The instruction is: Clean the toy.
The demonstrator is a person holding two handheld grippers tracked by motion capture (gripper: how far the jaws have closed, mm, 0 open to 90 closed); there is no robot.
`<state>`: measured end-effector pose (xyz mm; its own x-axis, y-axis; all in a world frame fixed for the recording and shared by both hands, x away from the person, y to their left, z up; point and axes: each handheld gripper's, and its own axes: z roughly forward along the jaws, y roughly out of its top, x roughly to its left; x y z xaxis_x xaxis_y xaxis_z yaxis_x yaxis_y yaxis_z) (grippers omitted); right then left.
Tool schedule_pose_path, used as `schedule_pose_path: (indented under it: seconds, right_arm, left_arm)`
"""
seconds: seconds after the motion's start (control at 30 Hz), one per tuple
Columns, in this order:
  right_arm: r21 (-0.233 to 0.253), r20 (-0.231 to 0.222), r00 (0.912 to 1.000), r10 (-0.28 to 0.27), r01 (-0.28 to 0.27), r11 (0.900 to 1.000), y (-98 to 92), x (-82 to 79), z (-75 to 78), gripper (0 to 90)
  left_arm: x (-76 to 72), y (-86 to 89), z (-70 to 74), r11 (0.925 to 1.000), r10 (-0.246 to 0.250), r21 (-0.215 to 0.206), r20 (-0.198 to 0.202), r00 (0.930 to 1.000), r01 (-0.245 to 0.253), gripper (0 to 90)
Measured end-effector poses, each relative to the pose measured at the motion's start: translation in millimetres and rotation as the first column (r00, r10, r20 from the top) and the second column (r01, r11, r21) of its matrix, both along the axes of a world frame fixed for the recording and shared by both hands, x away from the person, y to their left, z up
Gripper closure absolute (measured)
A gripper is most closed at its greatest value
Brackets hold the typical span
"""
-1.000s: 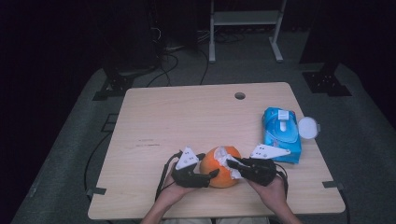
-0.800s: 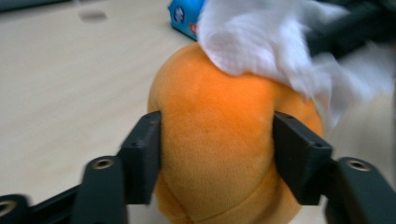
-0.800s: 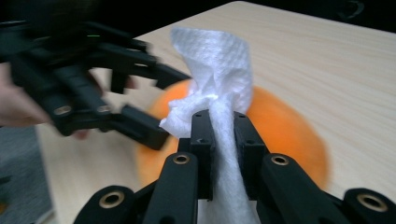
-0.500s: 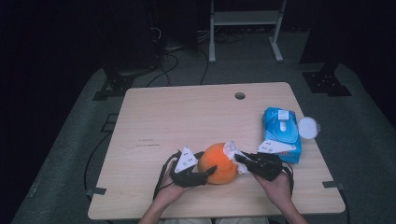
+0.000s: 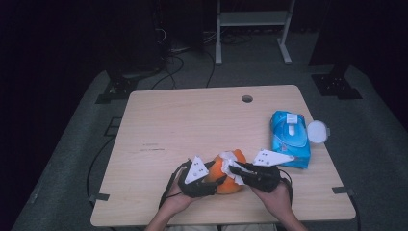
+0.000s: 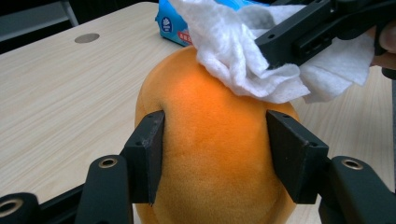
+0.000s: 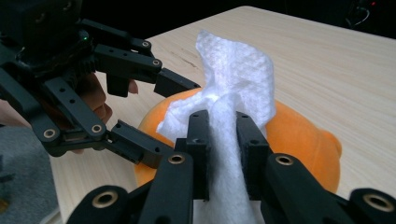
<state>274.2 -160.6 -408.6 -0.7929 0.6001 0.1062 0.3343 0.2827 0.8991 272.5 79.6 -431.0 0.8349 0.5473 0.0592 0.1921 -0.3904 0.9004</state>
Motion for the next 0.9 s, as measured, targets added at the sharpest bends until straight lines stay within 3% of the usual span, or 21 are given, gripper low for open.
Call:
schedule_pose_path:
  seconds: [0.13, 0.2, 0.33, 0.43, 0.47, 0.5, 0.53, 0.57, 0.6, 0.67, 0.7, 0.77, 0.8, 0.83, 0.9]
  right_arm:
    - [-0.027, 0.021, 0.9997, -0.008, 0.009, 1.0, 3.9, -2.3, 0.0, 69.3]
    - [-0.018, 0.021, 0.9998, -0.004, 0.004, 1.0, 5.2, -2.8, -1.2, 64.3]
    - [-0.023, 0.037, 0.9993, -0.008, 0.009, 1.0, 7.0, -3.5, -1.4, 62.4]
    - [-0.013, 0.029, 0.9995, -0.016, 0.016, 1.0, 6.8, -2.1, -2.4, 64.7]
    - [-0.023, 0.031, 0.9989, -0.035, 0.036, 0.999, 7.0, -1.8, -4.9, 75.5]
    - [-0.023, 0.031, 0.9989, -0.035, 0.036, 0.999, 7.0, -1.8, -4.9, 75.5]
    - [-0.029, 0.016, 0.9993, -0.035, 0.035, 0.999, 5.7, -0.2, -7.1, 79.2]
    - [-0.029, 0.016, 0.9993, -0.035, 0.035, 0.999, 5.7, -0.2, -7.1, 79.2]
    - [-0.023, 0.006, 0.9994, -0.035, 0.035, 0.999, 4.8, 0.9, -7.0, 79.8]
    - [-0.023, 0.0, 0.9992, -0.039, 0.039, 0.999, 1.7, 1.8, -5.3, 80.2]
    - [-0.02, -0.001, 0.9993, -0.037, 0.037, 0.999, 0.7, 1.1, -4.9, 80.2]
    - [-0.021, 0.008, 0.9999, -0.01, 0.01, 1.0, 7.0, -3.6, -4.2, 80.3]
    - [-0.036, 0.024, 0.9997, 0.009, -0.008, 0.999, 10.9, -6.0, -3.5, 80.4]
    - [-0.036, 0.024, 0.9997, 0.009, -0.008, 0.999, 10.9, -6.0, -3.5, 80.4]
    - [-0.064, 0.048, 0.9988, 0.007, -0.004, 0.998, 13.7, -7.6, -2.9, 80.5]
  left_arm:
    - [-1.4, -2.3, 0.5, 0.9998, -0.009, 0.017, 0.014, 0.9999, 0.009, 41.2]
    - [-3.1, -4.6, 0.4, 0.9995, -0.016, 0.027, 0.023, 0.9996, 0.015, 41.2]
    - [-5.9, -8.4, 1.0, 0.9984, -0.026, 0.052, 0.051, 0.9984, 0.023, 41.5]
    - [-6.8, -9.2, 0.5, 0.9983, -0.023, 0.055, 0.053, 0.9983, 0.02, 41.2]
    - [-6.6, -9.1, 0.9, 0.9982, -0.028, 0.055, 0.051, 0.9983, 0.025, 37.6]
    - [-6.6, -9.1, 0.9, 0.9982, -0.028, 0.055, 0.051, 0.9983, 0.025, 33.4]
    - [-2.3, -6.0, 4.2, 0.9994, -0.022, 0.028, 0.015, 0.9997, 0.021, 27.9]
    - [-2.3, -6.0, 4.2, 0.9994, -0.022, 0.028, 0.015, 0.9997, 0.021, 23.2]
    - [0.7, -3.5, 5.8, 0.9999, -0.013, -0.002, -0.011, 0.9999, 0.013, 23.2]
    - [8.1, 2.0, 7.0, 0.9977, 0.029, -0.059, -0.072, 0.997, -0.033, 17.3]
    - [11.1, 3.2, 5.8, 0.996, 0.047, -0.071, -0.098, 0.9941, -0.054, 13.4]
    - [19.6, 3.4, -0.8, 0.9922, 0.044, -0.105, -0.211, 0.9765, -0.068, 12.9]
    - [18.6, 1.1, -6.2, 0.9955, 0.012, -0.09, -0.216, 0.9763, -0.032, 17.0]
    - [18.6, 1.1, -6.2, 0.9955, 0.012, -0.09, -0.216, 0.9763, -0.032, 25.3]
    - [12.8, -0.1, -2.2, 0.999, 0.01, -0.041, -0.143, 0.9896, -0.016, 30.6]
